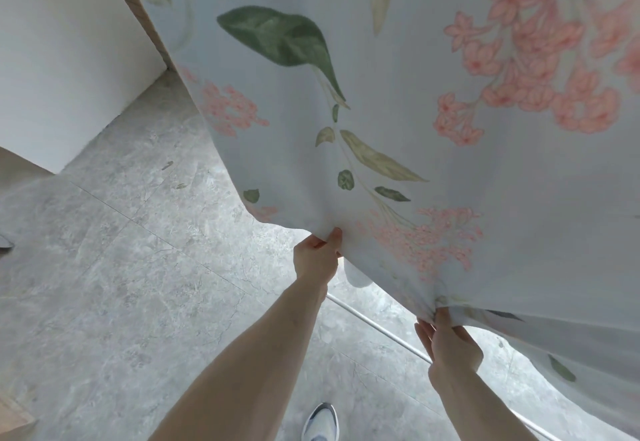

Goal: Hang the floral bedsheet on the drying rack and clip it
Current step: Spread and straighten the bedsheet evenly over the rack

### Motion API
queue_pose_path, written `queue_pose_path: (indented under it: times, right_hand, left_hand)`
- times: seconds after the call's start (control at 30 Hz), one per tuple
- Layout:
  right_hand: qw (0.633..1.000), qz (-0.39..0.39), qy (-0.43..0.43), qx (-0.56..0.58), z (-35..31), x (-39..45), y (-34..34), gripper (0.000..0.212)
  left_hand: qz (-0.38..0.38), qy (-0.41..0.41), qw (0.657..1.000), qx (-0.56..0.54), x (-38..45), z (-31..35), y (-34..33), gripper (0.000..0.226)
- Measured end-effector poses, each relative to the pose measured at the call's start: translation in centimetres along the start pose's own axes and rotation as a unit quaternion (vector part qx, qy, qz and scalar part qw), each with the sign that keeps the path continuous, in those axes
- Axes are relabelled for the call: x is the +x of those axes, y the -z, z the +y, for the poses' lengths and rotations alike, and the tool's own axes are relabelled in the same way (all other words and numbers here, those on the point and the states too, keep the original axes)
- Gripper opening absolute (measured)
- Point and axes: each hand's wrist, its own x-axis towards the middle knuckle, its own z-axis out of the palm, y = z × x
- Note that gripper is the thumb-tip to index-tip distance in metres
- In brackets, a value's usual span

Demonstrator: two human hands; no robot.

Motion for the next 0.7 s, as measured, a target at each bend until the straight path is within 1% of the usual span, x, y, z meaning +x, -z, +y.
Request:
queue_pose_path:
  times: [0.27, 0.43, 0.5, 0.57, 0.7]
  right_hand:
    - [0.999, 0.022, -0.013, -0.030, 2.1, 2.7, 0.3, 0.014]
    - [0.998, 0.028, -0.028, -0.048, 3.8, 4.7, 0.1, 0.014]
    - [0.997, 0.034, -0.036, -0.055, 4.0, 5.4, 0.1, 0.014]
    - [0.997, 0.031, -0.042, -0.064, 4.2, 6.0, 0.2, 0.014]
    - [0.995, 0.012, -0.070, -0.076, 3.9, 6.7, 0.6, 0.018]
  left_hand:
    - [0.022, 0.032, 0.998, 0.044, 3.0, -4.0, -0.7, 0.016]
    - [0.035, 0.047, 0.996, 0.066, 5.2, -5.3, -1.5, 0.031]
    - [0.039, 0.048, 0.995, 0.073, 5.7, -5.8, -1.7, 0.034]
    - [0.043, 0.047, 0.994, 0.088, 5.7, -6.0, -1.8, 0.032]
    - [0.037, 0.033, 0.991, 0.122, 5.8, -6.0, -1.6, 0.035]
